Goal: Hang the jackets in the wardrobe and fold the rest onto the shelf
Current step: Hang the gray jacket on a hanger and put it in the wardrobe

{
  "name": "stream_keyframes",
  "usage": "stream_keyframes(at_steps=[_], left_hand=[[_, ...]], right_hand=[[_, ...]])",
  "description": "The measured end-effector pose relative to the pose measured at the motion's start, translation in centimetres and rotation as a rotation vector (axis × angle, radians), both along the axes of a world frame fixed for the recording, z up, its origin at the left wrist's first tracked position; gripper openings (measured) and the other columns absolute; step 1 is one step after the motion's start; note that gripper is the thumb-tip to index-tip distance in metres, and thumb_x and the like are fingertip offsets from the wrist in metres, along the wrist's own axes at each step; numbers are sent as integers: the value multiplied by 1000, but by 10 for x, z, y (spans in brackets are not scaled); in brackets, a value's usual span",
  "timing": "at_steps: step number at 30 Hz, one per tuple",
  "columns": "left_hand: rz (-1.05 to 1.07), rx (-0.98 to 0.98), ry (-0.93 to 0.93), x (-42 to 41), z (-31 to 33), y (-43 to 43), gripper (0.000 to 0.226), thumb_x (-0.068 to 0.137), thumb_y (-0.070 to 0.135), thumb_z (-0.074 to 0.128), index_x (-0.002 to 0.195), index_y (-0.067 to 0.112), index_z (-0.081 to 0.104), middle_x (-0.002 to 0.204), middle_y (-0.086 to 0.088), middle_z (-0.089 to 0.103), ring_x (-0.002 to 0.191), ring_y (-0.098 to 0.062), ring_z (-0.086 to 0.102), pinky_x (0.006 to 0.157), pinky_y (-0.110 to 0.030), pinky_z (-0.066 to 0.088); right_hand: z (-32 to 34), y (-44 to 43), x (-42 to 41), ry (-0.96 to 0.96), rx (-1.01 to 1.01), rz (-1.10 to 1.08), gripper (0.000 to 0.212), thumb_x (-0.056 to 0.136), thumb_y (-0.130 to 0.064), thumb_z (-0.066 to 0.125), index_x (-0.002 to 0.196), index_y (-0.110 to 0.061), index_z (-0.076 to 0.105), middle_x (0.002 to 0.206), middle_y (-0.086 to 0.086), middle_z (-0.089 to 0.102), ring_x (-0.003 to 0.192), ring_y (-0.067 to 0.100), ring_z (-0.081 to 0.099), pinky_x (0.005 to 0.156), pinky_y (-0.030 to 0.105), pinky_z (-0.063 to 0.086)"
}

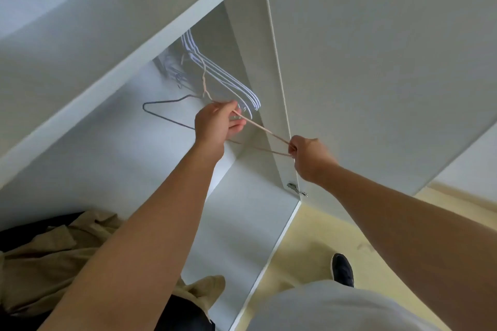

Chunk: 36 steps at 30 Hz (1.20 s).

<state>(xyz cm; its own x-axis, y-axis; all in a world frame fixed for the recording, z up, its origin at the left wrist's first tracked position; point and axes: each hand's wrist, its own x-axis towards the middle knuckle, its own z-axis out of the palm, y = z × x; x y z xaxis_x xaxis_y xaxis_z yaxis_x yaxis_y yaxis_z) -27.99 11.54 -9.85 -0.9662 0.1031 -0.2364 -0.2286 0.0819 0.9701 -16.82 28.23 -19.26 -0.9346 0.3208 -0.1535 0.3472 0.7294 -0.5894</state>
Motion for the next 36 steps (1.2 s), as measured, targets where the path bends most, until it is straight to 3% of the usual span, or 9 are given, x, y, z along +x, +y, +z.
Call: stream_keyframes(at_steps=[5, 8, 11, 18, 22, 25, 29, 31, 36], left_hand=[[-212, 65, -110, 55, -49, 24, 30, 92, 43, 66, 101, 14, 65, 96, -14, 77, 84, -31, 76, 65, -31, 60], [-349, 153, -252, 105, -78, 58, 57, 91, 71, 50, 111, 17, 53, 95, -21, 76, 84, -37, 76, 63, -35, 60], [-534, 142, -320, 153, -83, 93, 71, 88, 82, 32, 111, 17, 52, 101, -19, 76, 84, -42, 75, 60, -36, 60], [-713, 6, -236, 288, -61, 191, 44, 105, 46, 47, 89, 10, 65, 80, -15, 76, 63, -26, 73, 50, -27, 55], [-871, 19, -214, 392, -55, 257, 33, 105, 38, 50, 91, 10, 62, 83, -19, 74, 62, -25, 71, 51, -28, 55], [-982, 11, -196, 478, -58, 310, 30, 106, 38, 49, 94, 12, 58, 88, -21, 75, 61, -27, 71, 51, -30, 56], [-1094, 9, -221, 584, -65, 381, 33, 105, 41, 50, 89, 14, 59, 87, -17, 76, 58, -24, 69, 50, -28, 54], [-1186, -40, -228, 633, -65, 413, 32, 105, 39, 51, 88, 14, 61, 89, -15, 77, 59, -22, 69, 53, -28, 53], [-1384, -91, -255, 729, -63, 487, 33, 104, 42, 50, 93, 13, 62, 93, -13, 77, 64, -21, 69, 54, -28, 52]], right_hand=[[-42, 17, 85, -152, -50, -154, 19, 95, -6, 48, 95, -23, 54, 90, 8, 61, 74, 26, 60, 67, 38, 57], [-67, 37, 156, -286, -38, -295, 20, 94, -5, 41, 99, -19, 54, 91, 9, 60, 74, 29, 59, 62, 34, 50], [-74, 57, 218, -334, -65, -479, 25, 91, -2, 38, 102, -17, 56, 96, 12, 60, 75, 31, 57, 53, 28, 38], [-85, 101, 357, -265, -208, -833, 25, 90, -2, 44, 104, -15, 59, 100, 14, 65, 79, 32, 58, 62, 28, 41], [-81, 132, 456, -191, -310, -980, 21, 94, -14, 51, 112, -17, 61, 107, 12, 67, 90, 31, 61, 70, 29, 48], [-63, 166, 538, -80, -332, -1074, 41, 93, -40, 62, 129, -21, 57, 112, 7, 65, 97, 26, 59, 76, 27, 43], [-37, 209, 653, -64, -265, -1141, 65, 90, -56, 62, 144, -24, 46, 141, 3, 54, 131, 28, 47, 107, 41, 42], [-25, 229, 698, -70, -226, -1165, 63, 91, -55, 61, 145, -25, 46, 142, 2, 53, 134, 26, 43, 108, 43, 41], [-6, 285, 767, 70, -258, -1296, 45, 94, -49, 61, 132, -26, 55, 127, 0, 63, 118, 22, 59, 95, 35, 49]])
